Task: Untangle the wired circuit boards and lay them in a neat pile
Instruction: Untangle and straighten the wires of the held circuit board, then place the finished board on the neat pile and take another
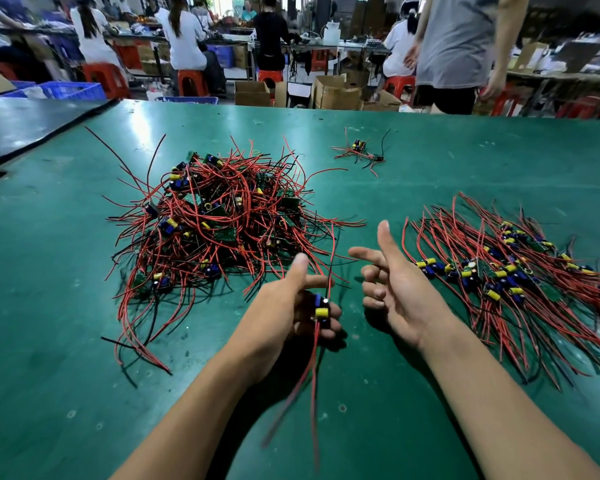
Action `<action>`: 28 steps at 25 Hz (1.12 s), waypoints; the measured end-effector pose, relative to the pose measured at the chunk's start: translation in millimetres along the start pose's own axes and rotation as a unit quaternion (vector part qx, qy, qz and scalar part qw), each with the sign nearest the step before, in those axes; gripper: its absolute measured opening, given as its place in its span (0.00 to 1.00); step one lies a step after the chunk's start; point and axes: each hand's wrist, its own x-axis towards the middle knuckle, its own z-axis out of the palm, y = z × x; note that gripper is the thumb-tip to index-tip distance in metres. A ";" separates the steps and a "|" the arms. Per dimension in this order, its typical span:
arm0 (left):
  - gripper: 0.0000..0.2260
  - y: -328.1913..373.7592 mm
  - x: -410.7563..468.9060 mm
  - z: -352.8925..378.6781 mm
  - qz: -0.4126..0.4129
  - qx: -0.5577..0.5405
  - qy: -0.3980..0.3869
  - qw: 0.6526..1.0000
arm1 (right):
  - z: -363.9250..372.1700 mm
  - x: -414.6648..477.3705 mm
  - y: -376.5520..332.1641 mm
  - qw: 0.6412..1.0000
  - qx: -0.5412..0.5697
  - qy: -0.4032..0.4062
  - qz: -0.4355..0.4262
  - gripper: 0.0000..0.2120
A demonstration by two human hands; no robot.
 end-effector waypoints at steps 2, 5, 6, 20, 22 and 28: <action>0.30 0.6 3.0 -0.8 -0.012 -0.022 0.001 1.000 | 2.1 -0.3 3.4 0.999 -0.035 0.021 -0.036 0.36; 0.32 0.0 4.8 -2.8 -0.004 -0.024 -0.004 1.000 | 9.1 -5.1 9.1 0.991 -0.088 0.025 -0.098 0.29; 0.32 -0.4 5.5 -2.8 -0.002 -0.022 -0.008 1.000 | 11.6 -7.7 11.0 0.984 -0.126 0.019 -0.125 0.25; 0.41 -1.5 12.8 -7.2 0.003 -0.028 -0.038 0.999 | 15.7 -14.0 13.6 0.854 -0.427 0.018 -0.297 0.27; 0.40 -0.7 11.9 -6.1 -0.005 -0.016 -0.026 1.000 | 2.4 -5.7 5.7 0.848 -0.427 0.109 -0.293 0.25; 0.26 -1.0 10.9 -2.9 0.002 -0.015 0.028 0.999 | -23.8 -3.4 -8.2 0.742 -0.582 0.208 -0.258 0.24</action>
